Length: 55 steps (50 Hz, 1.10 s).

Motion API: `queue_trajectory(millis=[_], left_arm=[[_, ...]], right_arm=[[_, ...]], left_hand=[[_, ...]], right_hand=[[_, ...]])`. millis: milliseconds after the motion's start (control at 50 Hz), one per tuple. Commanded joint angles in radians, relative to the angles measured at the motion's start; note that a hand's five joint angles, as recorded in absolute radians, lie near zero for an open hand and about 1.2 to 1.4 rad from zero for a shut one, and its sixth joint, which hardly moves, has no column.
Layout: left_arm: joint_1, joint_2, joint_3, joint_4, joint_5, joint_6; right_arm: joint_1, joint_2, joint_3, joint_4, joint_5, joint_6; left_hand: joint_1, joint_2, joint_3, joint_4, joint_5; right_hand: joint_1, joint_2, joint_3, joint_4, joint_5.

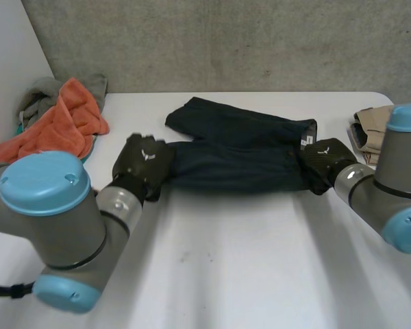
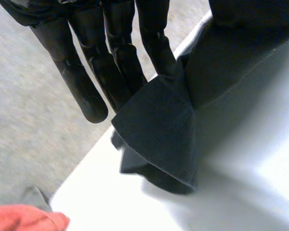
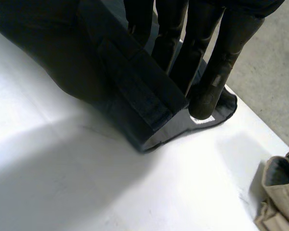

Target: Fold the laundry.

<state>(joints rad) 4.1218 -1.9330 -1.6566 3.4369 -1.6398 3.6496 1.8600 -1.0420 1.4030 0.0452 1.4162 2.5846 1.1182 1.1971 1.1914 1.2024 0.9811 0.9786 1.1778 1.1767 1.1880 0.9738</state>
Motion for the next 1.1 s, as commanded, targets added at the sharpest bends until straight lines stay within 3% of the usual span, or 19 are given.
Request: queue_trajectory(millis=[20, 140, 220, 400, 500, 660, 760, 840, 960, 1100], left_arm=[[-0.021, 0.111, -0.081, -0.281, 0.001, 0.027], [-0.075, 0.157, -0.152, -0.575, 0.005, 0.081], [-0.149, 0.157, -0.158, -0.674, 0.002, 0.086], [-0.164, 0.085, -0.046, -0.645, -0.006, 0.132], [-0.123, -0.026, 0.132, -0.538, -0.009, 0.205], [-0.037, -0.295, 0.492, -0.175, -0.006, 0.302], [-0.015, -0.425, 0.621, -0.001, -0.003, 0.388], [-0.024, -0.432, 0.601, 0.001, -0.005, 0.388], [-0.04, -0.33, 0.437, -0.06, -0.005, 0.354], [-0.037, -0.204, 0.279, -0.29, -0.003, 0.35]], right_arm=[[-0.002, -0.191, 0.171, 0.131, -0.01, -0.225], [-0.044, -0.296, 0.318, 0.32, 0.004, -0.47], [-0.073, -0.354, 0.387, 0.423, 0.007, -0.558], [-0.087, -0.369, 0.421, 0.458, -0.011, -0.564], [-0.081, -0.357, 0.334, 0.362, -0.017, -0.509], [-0.07, -0.218, 0.15, 0.106, 0.0, -0.316], [-0.042, -0.147, 0.073, 0.067, 0.067, -0.299], [-0.008, -0.119, 0.076, 0.078, 0.113, -0.305], [-0.019, -0.136, 0.16, 0.158, 0.087, -0.351], [-0.018, -0.159, 0.165, 0.3, 0.05, -0.492]], left_hand=[[0.278, 0.199, 0.205, 0.194, 0.241], [0.278, 0.199, 0.205, 0.194, 0.241], [0.278, 0.199, 0.205, 0.194, 0.241], [0.278, 0.199, 0.205, 0.194, 0.241], [0.278, 0.199, 0.205, 0.194, 0.241], [0.278, 0.199, 0.205, 0.194, 0.241], [0.278, 0.199, 0.205, 0.194, 0.241], [0.278, 0.199, 0.205, 0.194, 0.241], [0.278, 0.199, 0.205, 0.194, 0.241], [0.278, 0.199, 0.205, 0.194, 0.241]], right_hand=[[0.418, 0.218, 0.22, 0.208, 0.248], [0.418, 0.218, 0.22, 0.208, 0.248], [0.418, 0.218, 0.22, 0.208, 0.248], [0.418, 0.218, 0.22, 0.208, 0.248], [0.418, 0.218, 0.22, 0.208, 0.248], [0.418, 0.218, 0.22, 0.208, 0.248], [0.418, 0.218, 0.22, 0.208, 0.248], [0.418, 0.218, 0.22, 0.208, 0.248], [0.418, 0.218, 0.22, 0.208, 0.248], [0.418, 0.218, 0.22, 0.208, 0.248]])
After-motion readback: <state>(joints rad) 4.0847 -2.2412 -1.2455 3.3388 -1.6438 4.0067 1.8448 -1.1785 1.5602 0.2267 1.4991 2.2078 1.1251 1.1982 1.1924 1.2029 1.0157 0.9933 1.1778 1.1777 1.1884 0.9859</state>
